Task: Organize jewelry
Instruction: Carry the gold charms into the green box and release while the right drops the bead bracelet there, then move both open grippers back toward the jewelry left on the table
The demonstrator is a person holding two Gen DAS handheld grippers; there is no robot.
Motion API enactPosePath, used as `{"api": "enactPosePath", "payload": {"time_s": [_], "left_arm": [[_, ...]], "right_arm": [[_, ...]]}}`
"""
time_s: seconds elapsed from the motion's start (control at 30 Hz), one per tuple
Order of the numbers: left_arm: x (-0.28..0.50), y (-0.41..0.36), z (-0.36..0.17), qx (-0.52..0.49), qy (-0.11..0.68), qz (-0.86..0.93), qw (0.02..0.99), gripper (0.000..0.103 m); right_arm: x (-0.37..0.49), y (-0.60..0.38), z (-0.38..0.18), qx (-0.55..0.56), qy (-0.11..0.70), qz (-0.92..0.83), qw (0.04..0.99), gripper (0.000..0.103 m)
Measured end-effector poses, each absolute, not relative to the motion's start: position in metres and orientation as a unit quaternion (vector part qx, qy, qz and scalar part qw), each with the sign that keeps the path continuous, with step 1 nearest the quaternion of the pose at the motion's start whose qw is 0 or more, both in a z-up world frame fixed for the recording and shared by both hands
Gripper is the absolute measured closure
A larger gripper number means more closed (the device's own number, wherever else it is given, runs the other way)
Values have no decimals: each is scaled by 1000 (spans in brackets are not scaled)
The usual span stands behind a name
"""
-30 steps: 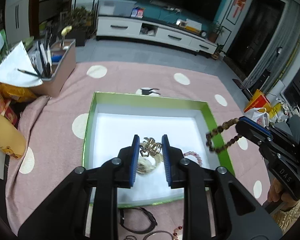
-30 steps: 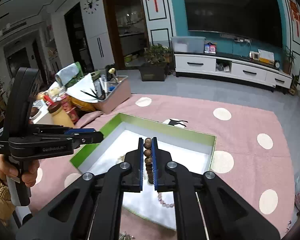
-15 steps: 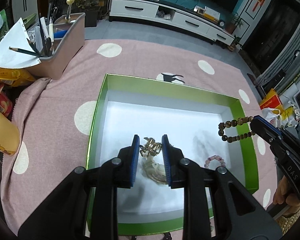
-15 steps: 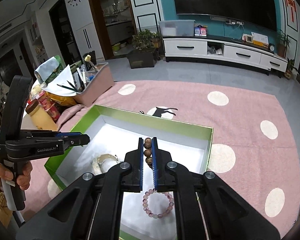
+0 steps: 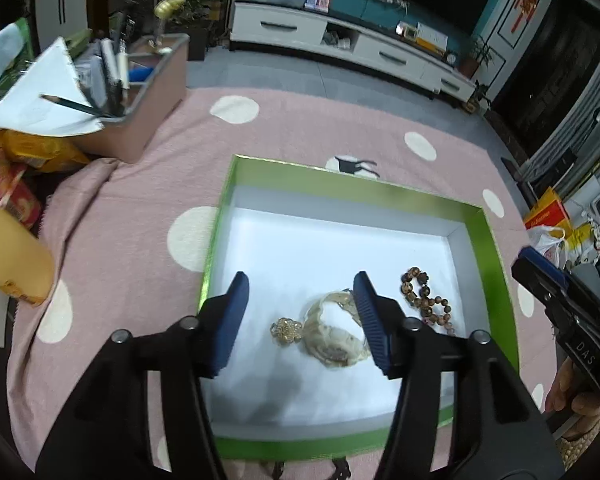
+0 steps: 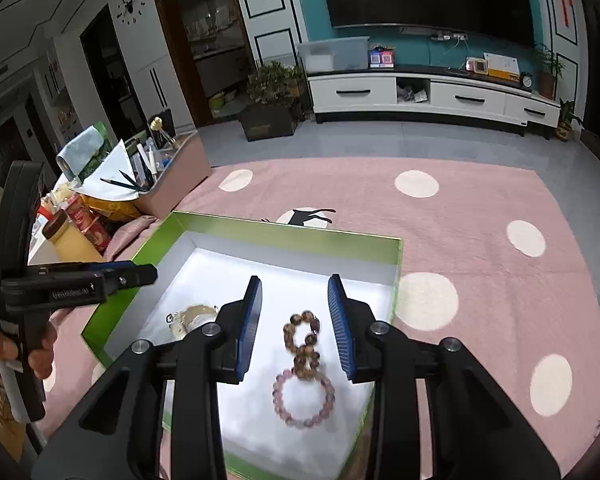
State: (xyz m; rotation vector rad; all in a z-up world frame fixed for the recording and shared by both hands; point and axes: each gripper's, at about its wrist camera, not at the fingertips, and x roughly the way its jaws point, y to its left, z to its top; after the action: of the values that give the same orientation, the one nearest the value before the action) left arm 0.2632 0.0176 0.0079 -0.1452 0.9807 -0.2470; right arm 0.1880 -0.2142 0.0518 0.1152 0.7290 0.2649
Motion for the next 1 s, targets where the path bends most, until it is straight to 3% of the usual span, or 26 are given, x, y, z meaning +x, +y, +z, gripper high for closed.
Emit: {"api": "enactPosePath", "payload": {"time_s": [0.47, 1.0], "left_arm": [[145, 52, 30, -75, 434, -102, 892, 43], [42, 30, -19, -66, 470, -127, 871, 44]], "right_arm": [[77, -238, 60, 65, 335, 130, 931, 68], [-3, -214, 13, 70, 374, 167, 909, 68]]}}
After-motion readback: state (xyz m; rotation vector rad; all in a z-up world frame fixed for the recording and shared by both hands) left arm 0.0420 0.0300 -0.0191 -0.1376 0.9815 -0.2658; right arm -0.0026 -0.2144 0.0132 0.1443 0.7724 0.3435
